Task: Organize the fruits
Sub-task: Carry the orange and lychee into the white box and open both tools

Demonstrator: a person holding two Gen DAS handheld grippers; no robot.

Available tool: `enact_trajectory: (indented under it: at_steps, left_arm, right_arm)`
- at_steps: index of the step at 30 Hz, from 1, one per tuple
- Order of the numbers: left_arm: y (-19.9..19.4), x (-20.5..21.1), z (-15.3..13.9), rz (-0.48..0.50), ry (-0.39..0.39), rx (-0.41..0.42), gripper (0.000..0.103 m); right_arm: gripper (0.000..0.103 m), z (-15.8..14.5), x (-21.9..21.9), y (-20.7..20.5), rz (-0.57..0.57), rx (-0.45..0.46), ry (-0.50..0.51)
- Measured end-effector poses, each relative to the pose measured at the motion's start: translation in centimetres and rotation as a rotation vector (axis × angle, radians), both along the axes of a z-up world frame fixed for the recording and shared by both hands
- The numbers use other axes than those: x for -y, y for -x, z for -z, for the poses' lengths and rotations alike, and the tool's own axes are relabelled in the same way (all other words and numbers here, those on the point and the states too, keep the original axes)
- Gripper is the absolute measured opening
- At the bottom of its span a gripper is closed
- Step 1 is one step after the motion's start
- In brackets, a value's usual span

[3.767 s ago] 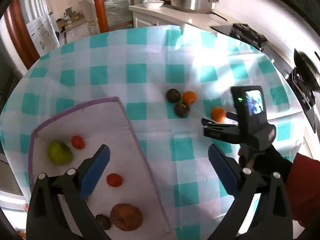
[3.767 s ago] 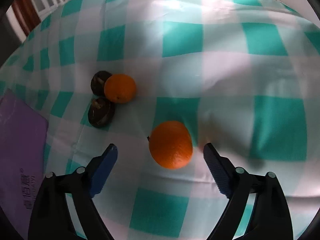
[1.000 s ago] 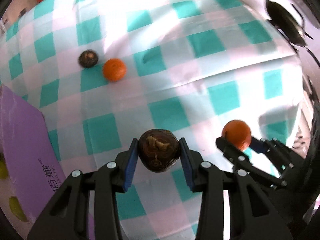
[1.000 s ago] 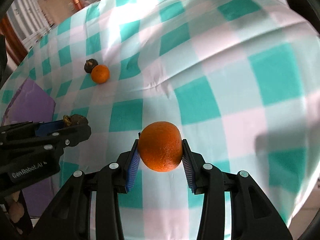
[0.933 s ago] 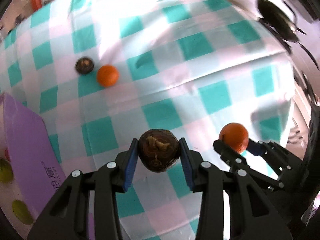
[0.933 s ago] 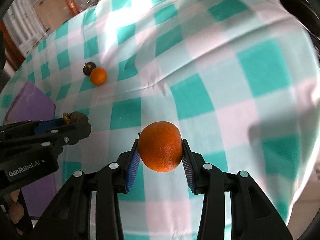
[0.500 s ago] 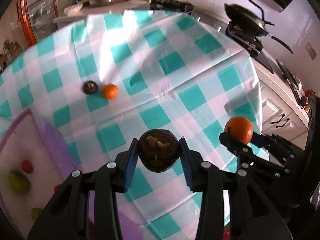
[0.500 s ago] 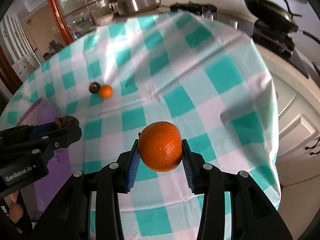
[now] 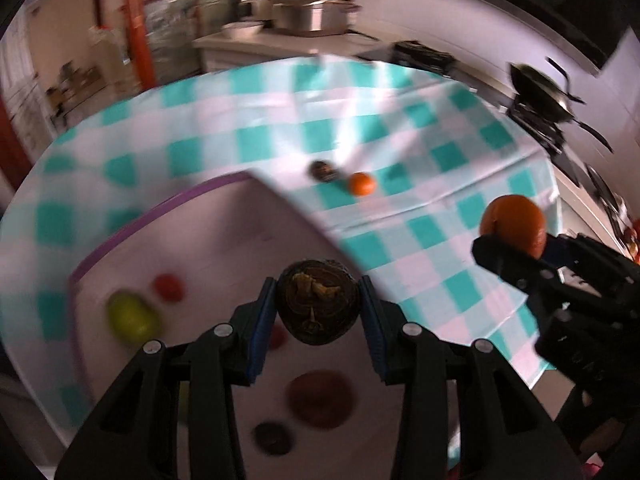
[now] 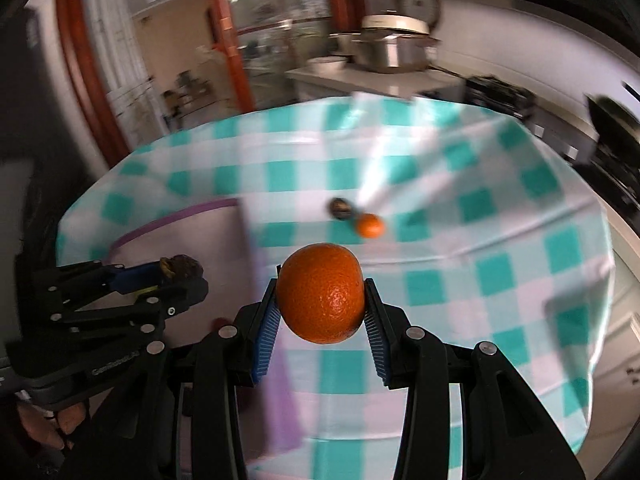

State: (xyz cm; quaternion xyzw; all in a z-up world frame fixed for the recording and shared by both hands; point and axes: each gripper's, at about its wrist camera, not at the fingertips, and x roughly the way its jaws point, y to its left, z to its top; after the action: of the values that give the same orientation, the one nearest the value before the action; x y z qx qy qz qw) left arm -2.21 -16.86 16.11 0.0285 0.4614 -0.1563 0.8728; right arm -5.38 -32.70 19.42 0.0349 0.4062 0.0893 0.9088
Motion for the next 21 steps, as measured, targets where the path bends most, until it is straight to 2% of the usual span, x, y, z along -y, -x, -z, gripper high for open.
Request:
enact_trajectory:
  at_steps: [8,14,17,19,21]
  left_arm:
    - [2.3,-7.6,0.5,-0.112,-0.006,-0.013,0.041]
    - [4.1,-9.7,1.6,-0.095,-0.056,-0.042,0.041]
    - [5.1,-9.7,2.7,-0.069,-0.137,-0.062,0.041]
    - [5.6,-9.8,4.0,-0.054,-0.185,-0.101,0.041]
    - [5.9,-10.0,5.5,-0.048,-0.183,-0.168,0.041]
  right_arm:
    - [0.04,-0.4,-6.0,-0.9,-0.092,0.0,-0.014]
    - [0.04,0.5,-9.6,-2.1,-0.155,-0.029,-0.011]
    - [0.04,1.6,-10.9,-2.9,-0.178,-0.064,-0.006]
    - [0.04,2.7,-11.8,-3.7,-0.196,-0.094,0.016]
    - [0.04,4.0,-12.4,-4.6,-0.202,-0.132,0.025]
